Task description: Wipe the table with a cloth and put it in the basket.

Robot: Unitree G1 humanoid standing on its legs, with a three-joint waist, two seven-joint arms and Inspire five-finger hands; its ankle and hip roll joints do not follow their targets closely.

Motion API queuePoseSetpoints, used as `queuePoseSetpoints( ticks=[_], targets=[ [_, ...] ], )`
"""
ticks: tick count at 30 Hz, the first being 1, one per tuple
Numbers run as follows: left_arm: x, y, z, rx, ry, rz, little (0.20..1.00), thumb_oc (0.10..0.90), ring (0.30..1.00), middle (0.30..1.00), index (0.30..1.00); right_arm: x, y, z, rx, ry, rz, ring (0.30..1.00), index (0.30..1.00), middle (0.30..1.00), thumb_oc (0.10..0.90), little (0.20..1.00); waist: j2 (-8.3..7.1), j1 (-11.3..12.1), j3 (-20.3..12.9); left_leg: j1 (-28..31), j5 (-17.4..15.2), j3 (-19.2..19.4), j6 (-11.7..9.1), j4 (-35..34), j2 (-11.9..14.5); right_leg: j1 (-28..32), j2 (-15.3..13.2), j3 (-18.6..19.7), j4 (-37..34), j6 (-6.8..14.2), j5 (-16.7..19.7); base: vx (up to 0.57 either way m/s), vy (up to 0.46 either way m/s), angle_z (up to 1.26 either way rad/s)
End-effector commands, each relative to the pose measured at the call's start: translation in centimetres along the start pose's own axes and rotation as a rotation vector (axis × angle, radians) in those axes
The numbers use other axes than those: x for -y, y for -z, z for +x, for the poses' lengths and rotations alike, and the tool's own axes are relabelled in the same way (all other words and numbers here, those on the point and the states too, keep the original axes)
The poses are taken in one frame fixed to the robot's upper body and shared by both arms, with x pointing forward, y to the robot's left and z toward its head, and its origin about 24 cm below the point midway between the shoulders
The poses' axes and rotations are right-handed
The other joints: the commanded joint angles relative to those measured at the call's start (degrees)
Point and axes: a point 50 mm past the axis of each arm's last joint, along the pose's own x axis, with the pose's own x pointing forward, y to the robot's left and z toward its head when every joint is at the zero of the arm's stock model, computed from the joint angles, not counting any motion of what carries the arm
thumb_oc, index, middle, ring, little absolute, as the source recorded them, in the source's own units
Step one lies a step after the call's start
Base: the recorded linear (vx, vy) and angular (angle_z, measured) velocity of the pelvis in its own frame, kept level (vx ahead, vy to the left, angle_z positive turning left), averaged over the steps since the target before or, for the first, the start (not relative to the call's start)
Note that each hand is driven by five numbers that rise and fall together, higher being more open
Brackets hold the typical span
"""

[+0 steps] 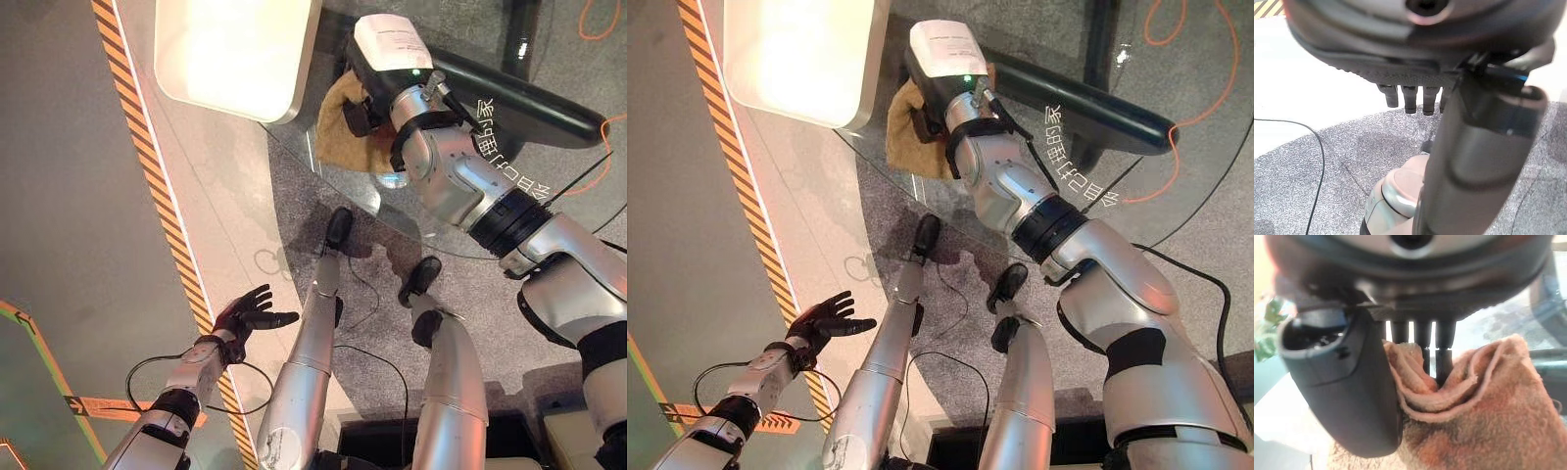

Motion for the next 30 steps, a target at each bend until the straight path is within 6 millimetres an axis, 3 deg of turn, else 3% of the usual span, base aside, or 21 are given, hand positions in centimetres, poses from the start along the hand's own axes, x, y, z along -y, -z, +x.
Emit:
queuePoseSetpoints(
  ticks=[1, 12, 30],
  targets=[
    [-2.6, 2.9, -1.8, -0.090, -0.070, 0.041, 0.900, 0.800, 0.900, 0.900, 0.900, 9.3, -1.4, 2.0, 0.048, 0.384, 0.024, 0.300, 0.300, 0.300, 0.100, 0.200, -2.31, 1.0, 0.0, 2.0, -7.3, 7.8, 9.3, 5.7, -7.8, 4.2, 2.9, 0.5, -14.4, 3.7, 10.2, 0.00, 0.000, 0.00],
    [-2.4, 3.6, -2.3, -0.088, -0.064, 0.031, 0.900, 0.800, 0.900, 0.900, 0.900, 13.6, 5.6, 1.1, -0.175, 0.628, -0.031, 0.300, 0.300, 0.300, 0.100, 0.200, -2.08, 0.3, 0.0, 1.3, -7.9, 8.1, 9.4, 6.1, -7.7, 3.4, 2.7, 0.7, -14.4, 3.6, 10.1, 0.00, 0.000, 0.00],
    [-3.8, 3.2, -2.6, -0.084, -0.077, 0.010, 0.900, 0.800, 0.900, 0.900, 0.900, 15.9, 16.3, -3.4, -0.662, 0.742, -0.162, 0.300, 0.300, 0.300, 0.100, 0.200, -2.20, -1.3, 0.0, 1.1, -8.5, 9.0, 9.3, 5.9, -6.9, 2.9, 2.8, 1.6, -14.6, 3.6, 10.0, 0.00, 0.000, 0.00]
  ],
)
